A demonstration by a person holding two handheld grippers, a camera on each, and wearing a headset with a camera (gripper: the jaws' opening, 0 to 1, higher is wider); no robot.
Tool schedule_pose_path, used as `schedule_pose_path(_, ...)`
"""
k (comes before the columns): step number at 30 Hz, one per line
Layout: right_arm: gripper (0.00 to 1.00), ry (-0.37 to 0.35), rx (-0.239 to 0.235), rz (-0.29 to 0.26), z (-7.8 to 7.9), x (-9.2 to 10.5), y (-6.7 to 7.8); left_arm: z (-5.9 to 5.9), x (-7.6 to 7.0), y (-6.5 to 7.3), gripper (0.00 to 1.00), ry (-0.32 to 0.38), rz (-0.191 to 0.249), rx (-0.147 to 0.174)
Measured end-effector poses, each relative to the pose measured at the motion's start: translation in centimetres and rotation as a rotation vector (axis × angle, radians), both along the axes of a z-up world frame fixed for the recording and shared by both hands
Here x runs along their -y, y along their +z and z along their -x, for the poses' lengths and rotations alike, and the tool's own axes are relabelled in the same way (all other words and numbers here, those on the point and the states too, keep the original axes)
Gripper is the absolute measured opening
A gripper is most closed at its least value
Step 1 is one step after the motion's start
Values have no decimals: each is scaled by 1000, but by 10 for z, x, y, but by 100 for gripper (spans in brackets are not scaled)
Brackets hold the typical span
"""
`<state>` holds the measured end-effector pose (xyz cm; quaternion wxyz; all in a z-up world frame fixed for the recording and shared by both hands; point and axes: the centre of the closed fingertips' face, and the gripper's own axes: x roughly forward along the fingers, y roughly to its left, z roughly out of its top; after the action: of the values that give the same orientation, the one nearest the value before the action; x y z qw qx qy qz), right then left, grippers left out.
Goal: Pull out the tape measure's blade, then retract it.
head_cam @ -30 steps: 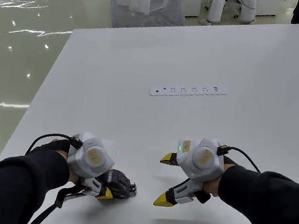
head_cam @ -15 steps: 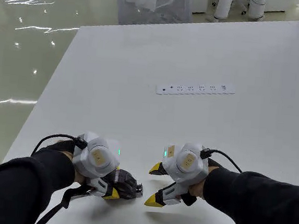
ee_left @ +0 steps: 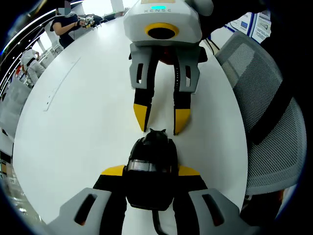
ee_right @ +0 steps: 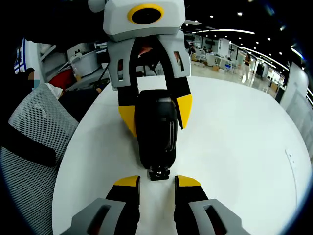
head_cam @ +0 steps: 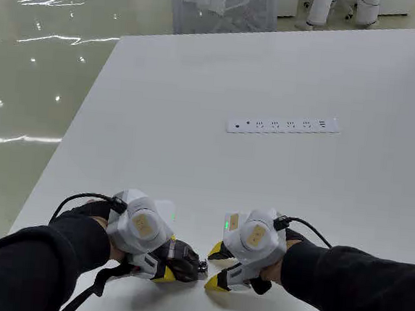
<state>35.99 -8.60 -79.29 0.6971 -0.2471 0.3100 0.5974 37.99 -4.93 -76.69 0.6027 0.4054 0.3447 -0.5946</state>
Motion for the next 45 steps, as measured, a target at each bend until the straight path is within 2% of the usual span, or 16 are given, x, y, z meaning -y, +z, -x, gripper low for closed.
schedule_pose_path(6, 18, 23, 13, 4, -1, -9, 1, 1, 0, 0, 31, 1, 5, 2)
schedule_pose_path(7, 13, 17, 25, 11, -3, -10, 0, 1, 0, 0, 31, 1, 7, 1)
schedule_pose_path(8, 11, 26, 59, 17, -8, -9, 2, 1, 1, 0, 31, 1, 8, 1)
schedule_pose_path(9, 11, 27, 37, 19, -4, -8, 2, 1, 1, 0, 31, 2, 9, 1)
schedule_pose_path(15, 9, 46, 36, 19, -4, -8, 0, 1, 1, -1, 31, 3, 11, 2)
schedule_pose_path(21, 7, 25, 3, 12, -4, -4, 0, 0, 0, 0, 31, 11, 9, -6)
schedule_pose_path(26, 7, 36, 16, 27, -3, -2, 0, 0, 2, -1, 30, 4, -12, -14)
schedule_pose_path(30, 7, 30, 12, 26, -4, -1, 0, 0, 1, 0, 30, 15, -3, -23)
schedule_pose_path(35, 8, 26, 5, 20, -6, 6, 1, -1, 1, 0, 30, 23, 5, -23)
schedule_pose_path(45, 8, 13, -5, 17, -5, 7, 1, -2, 1, 1, 31, 26, 15, -23)
